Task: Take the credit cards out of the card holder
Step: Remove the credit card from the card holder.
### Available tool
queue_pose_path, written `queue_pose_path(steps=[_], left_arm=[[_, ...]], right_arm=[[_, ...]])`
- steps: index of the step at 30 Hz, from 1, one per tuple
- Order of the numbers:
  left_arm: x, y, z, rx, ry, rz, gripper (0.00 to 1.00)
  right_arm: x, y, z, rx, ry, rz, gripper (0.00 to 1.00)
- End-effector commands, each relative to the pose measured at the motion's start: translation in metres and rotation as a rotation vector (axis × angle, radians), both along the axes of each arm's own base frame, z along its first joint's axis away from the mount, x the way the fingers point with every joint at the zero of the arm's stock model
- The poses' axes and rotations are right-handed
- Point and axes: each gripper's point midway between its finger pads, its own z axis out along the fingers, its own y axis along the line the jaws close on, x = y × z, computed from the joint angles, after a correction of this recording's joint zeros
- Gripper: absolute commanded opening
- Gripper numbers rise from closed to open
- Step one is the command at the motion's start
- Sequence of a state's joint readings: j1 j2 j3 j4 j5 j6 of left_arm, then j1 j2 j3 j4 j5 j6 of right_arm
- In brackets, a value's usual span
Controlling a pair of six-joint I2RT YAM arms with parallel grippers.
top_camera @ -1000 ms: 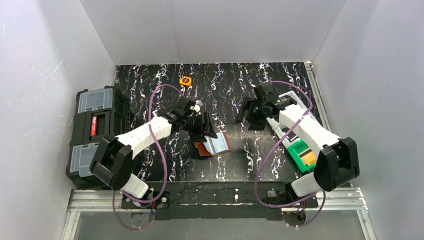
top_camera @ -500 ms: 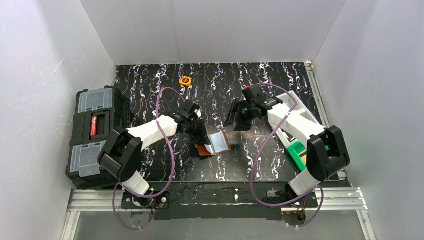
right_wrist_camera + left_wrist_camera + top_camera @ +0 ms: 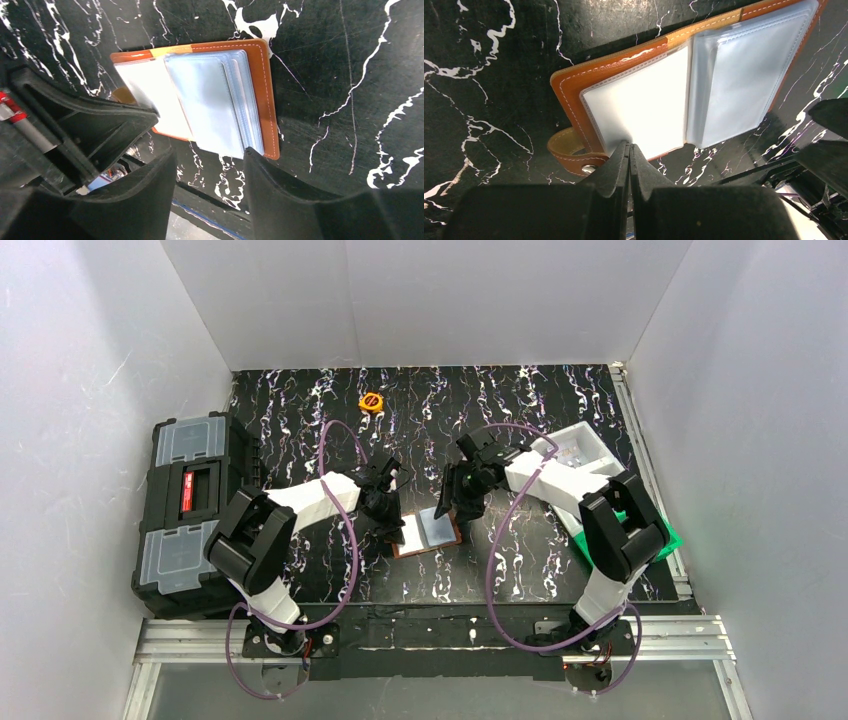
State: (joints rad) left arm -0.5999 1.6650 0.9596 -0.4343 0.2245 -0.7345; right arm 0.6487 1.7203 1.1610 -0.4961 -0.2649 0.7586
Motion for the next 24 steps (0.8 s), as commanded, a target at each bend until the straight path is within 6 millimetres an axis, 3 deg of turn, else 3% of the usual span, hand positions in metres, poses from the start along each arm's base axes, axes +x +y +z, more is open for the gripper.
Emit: queue_pose_path(steps=[1, 9, 24], left_arm=[[-0.001, 0.013, -0.008, 0.063, 0.011, -0.007, 0.0], [-0.002, 0.014, -0.012, 0.059, 0.023, -0.008, 0.0], [-0.003, 0.013, -0.014, 0.045, 0.032, -0.01, 0.0]], right_arm=[[0.001, 0.013, 0.001, 0.003, -0.024, 0.053, 0.57], [-0.003, 0.018, -0.007, -0.047, -0.022, 0.083, 0.49], [-0.008, 0.021, -0.029, -0.104, 0.005, 0.116, 0.43]])
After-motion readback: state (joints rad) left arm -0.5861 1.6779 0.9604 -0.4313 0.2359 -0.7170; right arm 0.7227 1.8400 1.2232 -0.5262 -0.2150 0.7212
